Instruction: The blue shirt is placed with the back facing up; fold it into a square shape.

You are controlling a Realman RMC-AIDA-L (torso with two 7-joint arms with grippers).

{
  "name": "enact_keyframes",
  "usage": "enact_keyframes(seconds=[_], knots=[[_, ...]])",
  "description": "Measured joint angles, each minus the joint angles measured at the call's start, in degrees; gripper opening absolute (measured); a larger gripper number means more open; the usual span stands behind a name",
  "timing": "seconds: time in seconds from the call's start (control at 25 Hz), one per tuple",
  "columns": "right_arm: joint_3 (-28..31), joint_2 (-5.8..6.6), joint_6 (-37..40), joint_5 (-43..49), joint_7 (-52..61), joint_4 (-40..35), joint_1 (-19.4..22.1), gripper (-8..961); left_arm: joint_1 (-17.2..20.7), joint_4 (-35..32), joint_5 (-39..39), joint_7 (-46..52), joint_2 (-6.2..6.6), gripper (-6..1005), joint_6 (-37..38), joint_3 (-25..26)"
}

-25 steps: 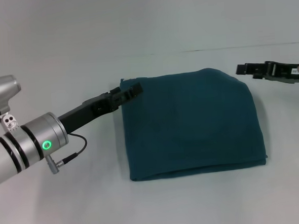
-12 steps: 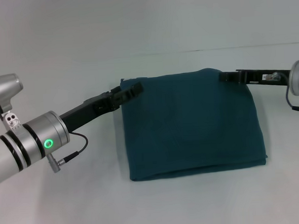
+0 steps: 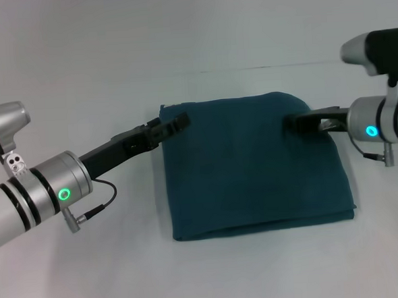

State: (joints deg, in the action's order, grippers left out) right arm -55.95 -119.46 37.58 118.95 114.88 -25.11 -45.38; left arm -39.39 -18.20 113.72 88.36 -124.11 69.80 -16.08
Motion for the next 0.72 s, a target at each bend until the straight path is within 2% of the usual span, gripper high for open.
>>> enact_keyframes(seconds=[0.16, 0.32, 0.56, 0.72], knots=[[-2.12, -0.22, -3.35, 0.02, -0.01, 2.28, -1.47, 3, 0.19, -0.05, 0.00, -0.01, 0.02, 888, 0.00, 0.07], [-1.94, -0.23, -3.70, -0.85, -0.01, 1.27, -1.15, 2, 0.21, -0.04, 0.00, -0.03, 0.08, 888, -0.02, 0.02], [-1.75, 0.24, 1.07, -4.91, -0.55, -3.96, 1.38, 9, 0.20, -0.09, 0.00, -0.03, 0.09, 887, -0.01, 0.00], [-1.80, 0.49, 2.86, -5.58, -0.48, -5.46, 1.46, 14, 0.20, -0.09, 0.00, -0.03, 0.10, 887, 0.17, 0.06]])
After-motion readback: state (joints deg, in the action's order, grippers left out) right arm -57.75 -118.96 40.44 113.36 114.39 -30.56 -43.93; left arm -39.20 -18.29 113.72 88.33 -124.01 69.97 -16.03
